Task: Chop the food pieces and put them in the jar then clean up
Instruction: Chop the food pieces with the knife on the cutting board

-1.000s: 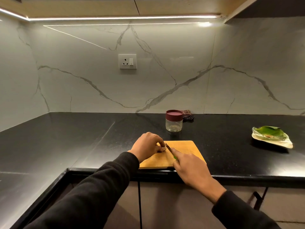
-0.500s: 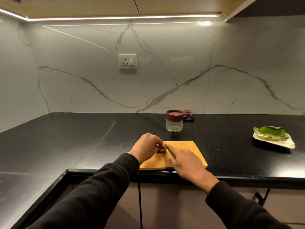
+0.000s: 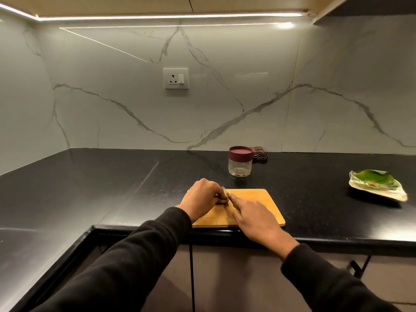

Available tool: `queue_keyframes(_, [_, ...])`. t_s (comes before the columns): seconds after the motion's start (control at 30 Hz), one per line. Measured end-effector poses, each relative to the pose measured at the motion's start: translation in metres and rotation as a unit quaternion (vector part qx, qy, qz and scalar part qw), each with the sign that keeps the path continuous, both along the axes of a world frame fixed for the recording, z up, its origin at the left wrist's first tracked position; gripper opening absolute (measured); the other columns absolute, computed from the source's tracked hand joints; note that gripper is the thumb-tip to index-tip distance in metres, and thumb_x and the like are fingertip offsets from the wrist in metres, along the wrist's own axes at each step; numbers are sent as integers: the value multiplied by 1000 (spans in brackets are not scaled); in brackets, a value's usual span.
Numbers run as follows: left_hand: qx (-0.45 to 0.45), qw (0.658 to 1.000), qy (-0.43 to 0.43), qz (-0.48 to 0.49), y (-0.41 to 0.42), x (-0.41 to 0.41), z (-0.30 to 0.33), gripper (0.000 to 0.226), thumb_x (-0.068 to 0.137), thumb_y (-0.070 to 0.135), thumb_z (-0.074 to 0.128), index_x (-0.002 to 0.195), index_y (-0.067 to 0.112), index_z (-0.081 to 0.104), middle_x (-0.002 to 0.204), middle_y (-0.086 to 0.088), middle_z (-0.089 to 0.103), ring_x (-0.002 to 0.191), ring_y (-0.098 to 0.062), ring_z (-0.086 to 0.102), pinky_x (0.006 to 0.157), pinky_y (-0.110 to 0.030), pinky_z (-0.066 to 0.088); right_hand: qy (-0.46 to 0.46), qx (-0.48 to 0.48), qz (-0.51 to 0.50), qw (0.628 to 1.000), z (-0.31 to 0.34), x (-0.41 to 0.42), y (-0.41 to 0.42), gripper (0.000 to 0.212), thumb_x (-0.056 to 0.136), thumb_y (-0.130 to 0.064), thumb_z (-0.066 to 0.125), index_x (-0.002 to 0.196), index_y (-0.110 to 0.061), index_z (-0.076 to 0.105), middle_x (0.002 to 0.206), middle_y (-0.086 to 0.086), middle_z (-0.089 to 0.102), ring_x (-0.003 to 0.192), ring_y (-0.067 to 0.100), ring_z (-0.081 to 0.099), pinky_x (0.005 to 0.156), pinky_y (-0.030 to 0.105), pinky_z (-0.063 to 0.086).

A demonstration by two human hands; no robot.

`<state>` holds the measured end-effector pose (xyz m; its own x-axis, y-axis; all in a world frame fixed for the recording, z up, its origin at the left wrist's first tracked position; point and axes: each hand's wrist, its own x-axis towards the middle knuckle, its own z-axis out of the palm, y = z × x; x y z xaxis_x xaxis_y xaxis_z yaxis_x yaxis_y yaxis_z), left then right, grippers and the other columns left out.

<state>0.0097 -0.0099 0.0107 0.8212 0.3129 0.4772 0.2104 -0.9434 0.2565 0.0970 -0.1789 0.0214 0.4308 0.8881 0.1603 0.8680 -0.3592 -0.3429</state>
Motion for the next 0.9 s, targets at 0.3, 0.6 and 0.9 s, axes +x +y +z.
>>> queue_keyframes(0.3, [6, 1000, -13, 3, -2, 0, -2, 10, 91, 20, 73, 96, 22, 80, 94, 9, 75, 82, 0, 68, 81, -18, 57, -1, -9, -5, 1000, -3, 0, -2, 52, 108, -36, 36, 158, -33, 23, 97, -5, 60, 88, 13, 55, 72, 30, 47])
queue_keyframes(0.6, [-1, 999, -30, 14, -4, -2, -5, 11, 92, 20, 72, 100, 18, 79, 96, 5, 75, 82, -2, 67, 81, -14, 55, -41, -55, -4, 998, -9, -12, -30, 58, 106, -31, 36, 160, -34, 15, 90, -3, 48, 81, 14, 47, 69, 30, 38])
queue_keyframes(0.9, [-9, 998, -66, 18, -7, -5, -11, 10, 92, 17, 71, 97, 18, 80, 94, 6, 75, 83, -3, 67, 81, -15, 55, 122, 0, -22, 992, -11, -8, -38, 56, 103, -24, 43, 156, -35, 31, 91, -7, 60, 66, 6, 52, 51, 19, 35])
